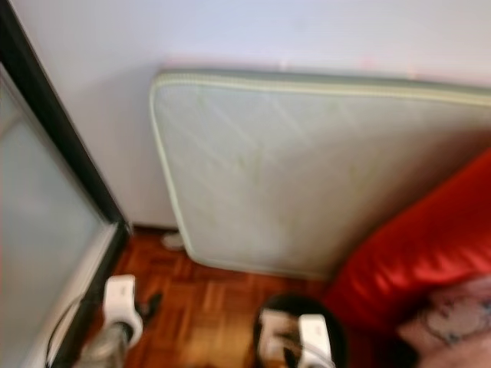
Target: Clean up the room
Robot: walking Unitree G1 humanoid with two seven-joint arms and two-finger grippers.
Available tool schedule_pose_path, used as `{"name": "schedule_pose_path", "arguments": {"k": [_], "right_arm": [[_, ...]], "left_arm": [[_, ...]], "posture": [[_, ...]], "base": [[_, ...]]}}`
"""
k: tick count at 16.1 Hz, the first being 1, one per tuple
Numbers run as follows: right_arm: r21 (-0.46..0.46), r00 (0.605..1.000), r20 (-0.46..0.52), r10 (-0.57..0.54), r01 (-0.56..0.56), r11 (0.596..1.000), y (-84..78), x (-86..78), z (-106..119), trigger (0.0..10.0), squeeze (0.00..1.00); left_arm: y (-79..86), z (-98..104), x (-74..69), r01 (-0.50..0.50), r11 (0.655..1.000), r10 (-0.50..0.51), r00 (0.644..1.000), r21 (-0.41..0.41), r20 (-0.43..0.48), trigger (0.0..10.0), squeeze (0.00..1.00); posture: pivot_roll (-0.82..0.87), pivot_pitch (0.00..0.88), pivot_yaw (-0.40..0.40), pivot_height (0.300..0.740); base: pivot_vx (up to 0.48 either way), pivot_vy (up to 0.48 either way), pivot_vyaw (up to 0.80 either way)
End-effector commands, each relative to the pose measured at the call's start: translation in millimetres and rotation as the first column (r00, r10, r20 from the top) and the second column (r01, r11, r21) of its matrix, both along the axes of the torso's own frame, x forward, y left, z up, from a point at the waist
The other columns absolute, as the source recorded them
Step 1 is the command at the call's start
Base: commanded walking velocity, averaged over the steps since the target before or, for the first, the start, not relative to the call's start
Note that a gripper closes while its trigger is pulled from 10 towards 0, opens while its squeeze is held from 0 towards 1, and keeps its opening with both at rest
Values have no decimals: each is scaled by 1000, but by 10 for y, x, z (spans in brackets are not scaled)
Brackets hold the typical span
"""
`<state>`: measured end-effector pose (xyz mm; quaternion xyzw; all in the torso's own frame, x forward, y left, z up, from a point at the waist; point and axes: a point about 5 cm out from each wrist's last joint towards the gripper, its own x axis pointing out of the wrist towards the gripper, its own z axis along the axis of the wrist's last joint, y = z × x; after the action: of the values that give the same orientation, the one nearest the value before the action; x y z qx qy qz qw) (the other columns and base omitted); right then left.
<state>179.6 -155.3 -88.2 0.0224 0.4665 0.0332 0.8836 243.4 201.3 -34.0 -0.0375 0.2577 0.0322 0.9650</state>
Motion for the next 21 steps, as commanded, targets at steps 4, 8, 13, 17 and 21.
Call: {"name": "schedule_pose_path", "arguments": {"k": [4,8,13,17,21], "right_arm": [[-11,1000,-8,-8,8,1000,-57,-29,-11,10000,0],[-7,1000,-12,-2,2,1000,-55,-34,-13,10000,0],[-2,1000,-15,7,-7,1000,-54,-33,-13,10000,0],[0,1000,-16,14,-14,1000,-55,-30,-12,10000,0],[2,1000,-20,20,-20,1000,-55,-31,-12,10000,0]], "left_arm": [[-44,-55,-50,18,1000,-18,999,-12,-33,10000,0],[-51,-54,-49,23,1000,-24,999,-15,-31,10000,0],[-57,-54,-48,24,999,-25,999,-20,-31,10000,0],[-59,-51,-44,26,999,-27,999,-20,-28,10000,0],[-65,-45,-36,30,999,-30,999,-20,-25,10000,0]], "posture": [[37,91,-39,740],[37,92,-40,740],[38,91,-41,740],[38,91,-42,740],[38,90,-42,740]], "base": [[308,0,0],[329,0,0],[343,0,0],[349,0,0],[352,0,0]]}}
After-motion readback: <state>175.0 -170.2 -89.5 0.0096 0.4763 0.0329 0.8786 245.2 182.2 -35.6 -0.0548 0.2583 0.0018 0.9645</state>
